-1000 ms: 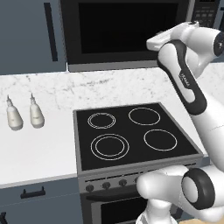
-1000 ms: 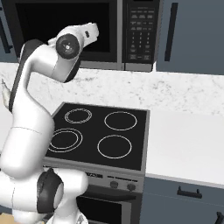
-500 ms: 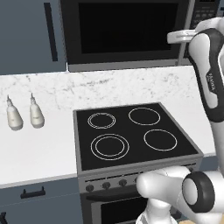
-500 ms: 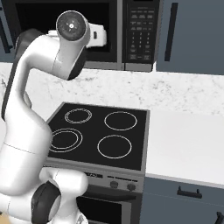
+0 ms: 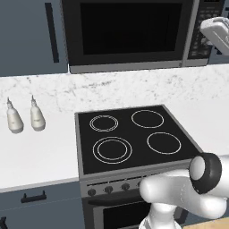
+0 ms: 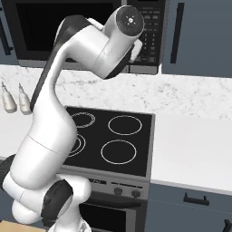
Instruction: Open the microwave, place the bowl with waffle inside the microwave, then close the microwave door and turn it on.
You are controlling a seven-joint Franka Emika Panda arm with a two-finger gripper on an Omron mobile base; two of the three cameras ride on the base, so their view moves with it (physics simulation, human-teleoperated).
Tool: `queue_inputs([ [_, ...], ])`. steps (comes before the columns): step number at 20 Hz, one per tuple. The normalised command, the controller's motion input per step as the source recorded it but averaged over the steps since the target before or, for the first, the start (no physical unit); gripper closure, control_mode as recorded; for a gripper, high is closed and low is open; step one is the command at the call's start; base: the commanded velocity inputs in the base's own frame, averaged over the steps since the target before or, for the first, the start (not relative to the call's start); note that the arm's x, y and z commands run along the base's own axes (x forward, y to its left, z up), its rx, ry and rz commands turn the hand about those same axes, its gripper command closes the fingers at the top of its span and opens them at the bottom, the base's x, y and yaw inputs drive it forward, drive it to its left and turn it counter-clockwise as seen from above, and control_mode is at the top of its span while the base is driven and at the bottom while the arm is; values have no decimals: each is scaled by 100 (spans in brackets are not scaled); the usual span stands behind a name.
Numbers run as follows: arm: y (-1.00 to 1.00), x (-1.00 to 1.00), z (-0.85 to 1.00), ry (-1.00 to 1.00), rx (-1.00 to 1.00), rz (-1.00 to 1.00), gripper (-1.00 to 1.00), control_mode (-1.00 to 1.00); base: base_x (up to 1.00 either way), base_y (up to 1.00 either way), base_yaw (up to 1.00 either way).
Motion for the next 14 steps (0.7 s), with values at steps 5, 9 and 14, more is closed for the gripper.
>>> queue_inputs([
  [5,-43,0,-23,23,40,-16,100,-100,0,0,0],
  [9,0,0,-90,1,6,-12,100,-100,0,0,0],
  [14,0,7,-47,-9,10,-14,100,-100,0,0,0],
])
